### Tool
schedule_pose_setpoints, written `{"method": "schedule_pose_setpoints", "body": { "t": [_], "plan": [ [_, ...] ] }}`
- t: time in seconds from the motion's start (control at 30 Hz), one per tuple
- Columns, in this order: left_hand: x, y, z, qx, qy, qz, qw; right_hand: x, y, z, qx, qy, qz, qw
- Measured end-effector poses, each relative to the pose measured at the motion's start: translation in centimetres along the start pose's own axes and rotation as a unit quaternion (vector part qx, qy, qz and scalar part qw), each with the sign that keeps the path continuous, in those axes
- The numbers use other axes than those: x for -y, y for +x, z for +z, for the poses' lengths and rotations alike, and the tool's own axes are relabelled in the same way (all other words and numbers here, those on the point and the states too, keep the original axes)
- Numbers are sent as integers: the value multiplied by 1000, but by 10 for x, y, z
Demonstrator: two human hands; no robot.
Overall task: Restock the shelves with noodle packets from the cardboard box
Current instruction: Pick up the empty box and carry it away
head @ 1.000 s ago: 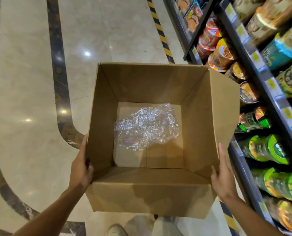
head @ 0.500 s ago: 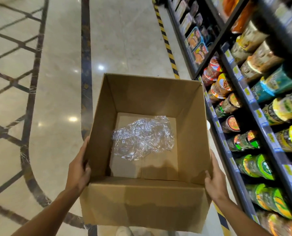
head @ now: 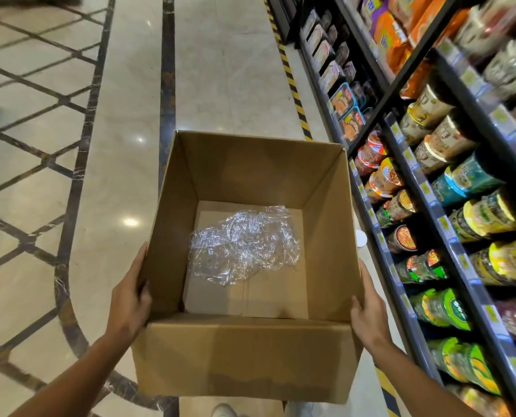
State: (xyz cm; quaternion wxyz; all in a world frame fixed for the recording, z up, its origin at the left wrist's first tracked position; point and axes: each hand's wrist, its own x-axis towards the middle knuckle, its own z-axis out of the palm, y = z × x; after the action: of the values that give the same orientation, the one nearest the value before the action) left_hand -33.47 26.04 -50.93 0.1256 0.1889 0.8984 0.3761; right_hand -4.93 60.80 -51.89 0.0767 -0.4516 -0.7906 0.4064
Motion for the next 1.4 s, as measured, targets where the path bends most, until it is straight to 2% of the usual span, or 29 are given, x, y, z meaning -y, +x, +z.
{"method": "schedule_pose_setpoints", "body": {
  "t": [0.2, 0.57, 0.73, 0.87, 1.03, 1.4],
  "plan": [
    [-50, 10, -83, -28, -13, -26, 999, 102, -7, -42, 8, -11, -10, 1000],
    [-139, 84, -236, -97, -22, -1, 995, 296, 30, -100, -27, 10, -84, 996],
    [-174, 156, -282, -120, -13, -7, 993, 372, 94, -103, -24, 44, -111, 993],
    [-209, 219, -315, -158, 12, 25, 987, 434, 162, -102, -21, 58, -138, 988],
    [-233, 305, -353, -193, 4, 10, 981, 502, 251, -93, -3, 72, -157, 985],
    [-226, 511, -419, -239, -25, -1, 971, 679, 436, -30, -1, 57, -221, 974]
  ]
}}
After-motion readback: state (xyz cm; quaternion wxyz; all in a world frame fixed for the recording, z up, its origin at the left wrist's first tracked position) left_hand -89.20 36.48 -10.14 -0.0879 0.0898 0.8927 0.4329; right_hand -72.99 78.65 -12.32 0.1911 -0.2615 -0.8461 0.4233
